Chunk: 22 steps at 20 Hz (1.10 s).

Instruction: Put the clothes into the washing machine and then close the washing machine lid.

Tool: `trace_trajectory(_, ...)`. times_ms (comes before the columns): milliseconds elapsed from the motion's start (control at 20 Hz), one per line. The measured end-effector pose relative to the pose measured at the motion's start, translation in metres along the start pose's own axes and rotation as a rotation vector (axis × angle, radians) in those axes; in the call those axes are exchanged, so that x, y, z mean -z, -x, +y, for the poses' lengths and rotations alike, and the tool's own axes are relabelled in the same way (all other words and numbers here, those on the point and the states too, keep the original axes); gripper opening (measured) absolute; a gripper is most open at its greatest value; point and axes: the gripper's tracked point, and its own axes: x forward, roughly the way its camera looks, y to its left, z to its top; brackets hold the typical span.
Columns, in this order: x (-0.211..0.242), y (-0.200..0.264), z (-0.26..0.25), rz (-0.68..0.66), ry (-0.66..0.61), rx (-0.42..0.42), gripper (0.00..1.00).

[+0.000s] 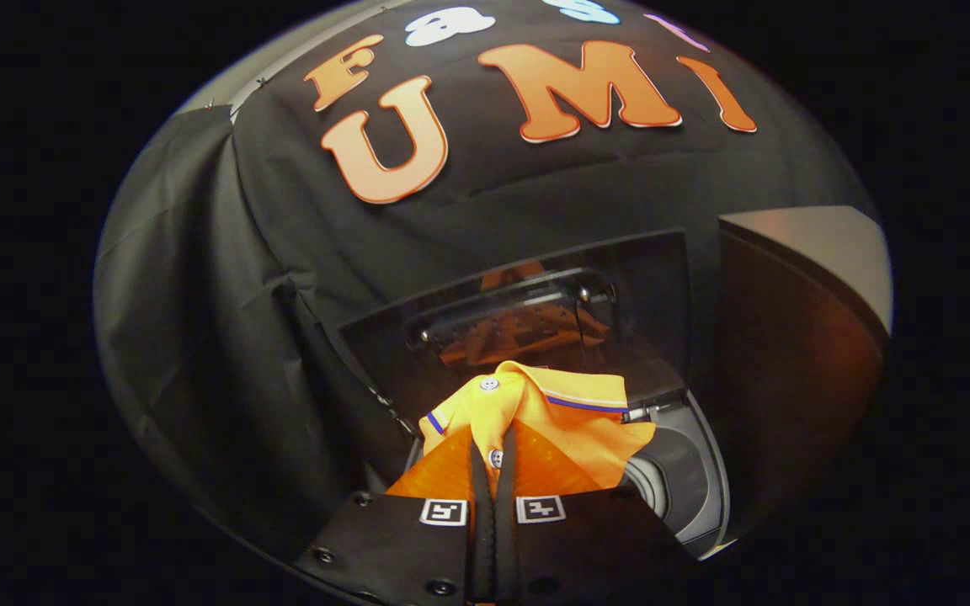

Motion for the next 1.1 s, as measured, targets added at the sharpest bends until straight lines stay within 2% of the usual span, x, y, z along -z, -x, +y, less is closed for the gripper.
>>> trace_trajectory(500, 0.051, -0.057, -0.021, 0.092, 0.01, 0.069, 0.08)
trace_trajectory(700, 0.09, -0.073, -0.032, 0.184, 0.046, 0.101, 0.08)
trace_trajectory(900, 0.131, -0.082, -0.046, 0.298, -0.014, 0.154, 0.08)
trace_trajectory(1000, 0.134, -0.084, -0.049, 0.316, -0.028, 0.177, 0.08)
trace_trajectory(1100, 0.144, -0.087, -0.055, 0.388, 0.004, 0.201, 0.08)
